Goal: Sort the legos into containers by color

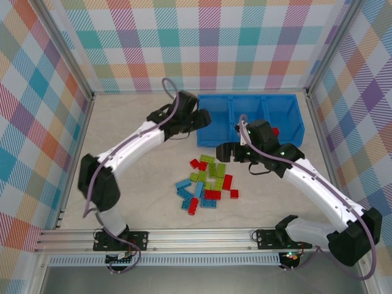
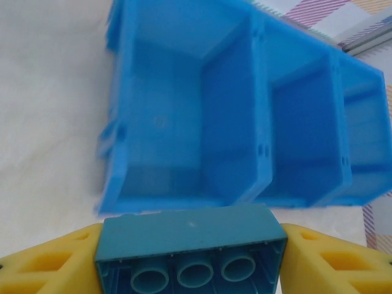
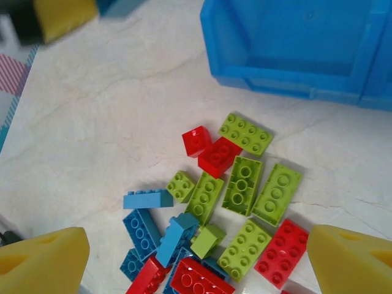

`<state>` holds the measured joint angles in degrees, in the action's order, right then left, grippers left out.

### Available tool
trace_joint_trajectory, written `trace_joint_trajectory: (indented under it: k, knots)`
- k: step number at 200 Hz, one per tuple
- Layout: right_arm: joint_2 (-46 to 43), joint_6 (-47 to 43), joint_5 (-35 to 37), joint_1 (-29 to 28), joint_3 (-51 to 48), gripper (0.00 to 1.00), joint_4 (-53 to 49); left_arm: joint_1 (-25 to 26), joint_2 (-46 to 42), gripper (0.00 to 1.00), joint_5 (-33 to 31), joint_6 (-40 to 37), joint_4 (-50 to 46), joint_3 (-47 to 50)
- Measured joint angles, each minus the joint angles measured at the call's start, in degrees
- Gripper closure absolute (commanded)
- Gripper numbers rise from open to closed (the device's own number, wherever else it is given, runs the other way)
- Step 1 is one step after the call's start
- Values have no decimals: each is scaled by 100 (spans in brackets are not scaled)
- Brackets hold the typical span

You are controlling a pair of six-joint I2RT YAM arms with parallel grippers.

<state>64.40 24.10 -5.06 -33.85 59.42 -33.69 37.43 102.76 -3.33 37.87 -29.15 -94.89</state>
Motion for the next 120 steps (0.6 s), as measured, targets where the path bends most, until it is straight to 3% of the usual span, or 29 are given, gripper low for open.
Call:
trace_joint_trajectory:
  k: [75,120]
  knots:
    - [-531,79,372,0,-234,5,39,-9,3171,11,-444,-544,-1045,-4019]
    - [-839,79,516,0,-365,4,22,-13,3508,10,-490,-535,-1412,-4424]
